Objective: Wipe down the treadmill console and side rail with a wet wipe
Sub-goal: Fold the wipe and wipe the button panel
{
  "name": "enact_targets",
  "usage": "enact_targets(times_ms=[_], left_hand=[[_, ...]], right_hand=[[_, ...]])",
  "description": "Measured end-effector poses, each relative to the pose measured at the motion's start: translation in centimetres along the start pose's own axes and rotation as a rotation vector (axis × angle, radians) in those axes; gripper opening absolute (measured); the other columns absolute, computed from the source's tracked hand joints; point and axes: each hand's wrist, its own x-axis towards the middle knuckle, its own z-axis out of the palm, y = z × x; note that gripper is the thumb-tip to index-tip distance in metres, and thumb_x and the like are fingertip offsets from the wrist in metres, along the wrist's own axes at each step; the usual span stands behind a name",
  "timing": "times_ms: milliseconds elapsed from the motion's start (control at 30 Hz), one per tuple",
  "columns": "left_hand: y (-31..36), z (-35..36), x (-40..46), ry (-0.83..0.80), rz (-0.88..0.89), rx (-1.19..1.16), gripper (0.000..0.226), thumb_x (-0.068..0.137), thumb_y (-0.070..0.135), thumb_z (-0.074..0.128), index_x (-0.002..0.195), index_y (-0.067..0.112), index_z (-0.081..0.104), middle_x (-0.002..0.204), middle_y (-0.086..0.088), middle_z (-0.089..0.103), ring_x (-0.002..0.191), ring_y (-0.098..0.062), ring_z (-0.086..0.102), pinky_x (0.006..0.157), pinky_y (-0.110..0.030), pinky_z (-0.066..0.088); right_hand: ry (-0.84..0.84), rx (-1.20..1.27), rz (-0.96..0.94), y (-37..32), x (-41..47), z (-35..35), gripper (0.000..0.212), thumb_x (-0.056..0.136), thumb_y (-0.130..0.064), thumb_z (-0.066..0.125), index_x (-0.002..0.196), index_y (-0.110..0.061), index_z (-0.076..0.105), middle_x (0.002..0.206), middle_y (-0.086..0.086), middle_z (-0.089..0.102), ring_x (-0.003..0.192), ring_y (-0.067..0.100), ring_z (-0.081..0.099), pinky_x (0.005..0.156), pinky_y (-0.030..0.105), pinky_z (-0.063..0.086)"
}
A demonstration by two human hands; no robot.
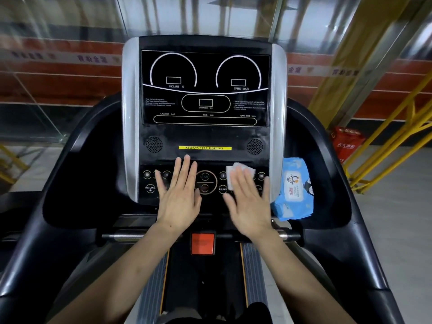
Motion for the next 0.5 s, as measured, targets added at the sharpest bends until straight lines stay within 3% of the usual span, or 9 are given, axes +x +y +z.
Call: enact_targets(times_ms=[167, 367, 500], left_hand=[[-1.5, -0.4, -0.3, -0.026, 0.021, 0.048, 0.075, 0.103, 0.031, 0.047, 0.166, 0.014, 0.009, 0.175, -0.001, -0.004, 0.161, -0.022, -0.013, 0.123, -0.073, 0.002], [-4.1, -1.5, -0.6, -0.048, -0.013, 0.049, 0.075, 0.103, 0.034, 0.045, 0.166, 0.015, 0.010, 0.175, -0.001, -0.004, 0.161, -0.022, -0.012, 0.124, -0.071, 0.004], [-5.8, -2.1, -1.4, -0.061, -0.022, 0.024, 0.073, 0.104, 0.032, 0.045, 0.165, 0.015, 0.011, 0.176, -0.002, -0.002, 0.161, -0.023, -0.011, 0.124, -0.072, 0.001]], right_hand=[[0.050, 0.067, 0.190, -0.2, -0.4, 0.5, 0.067, 0.110, -0.052, 0.018, 0.167, -0.024, -0.004, 0.176, -0.004, -0.009, 0.161, 0.016, -0.011, 0.129, 0.059, 0.000], [-0.022, 0.034, -0.077, -7.8, 1.3, 1.1, 0.067, 0.110, -0.053, 0.017, 0.167, -0.023, 0.000, 0.175, -0.003, -0.011, 0.162, 0.018, -0.008, 0.129, 0.059, -0.003], [-0.010, -0.023, -0.009, -5.0, 0.7, 0.7, 0.065, 0.111, -0.053, 0.021, 0.167, -0.028, -0.001, 0.175, -0.009, -0.005, 0.161, 0.012, -0.005, 0.127, 0.064, 0.000]])
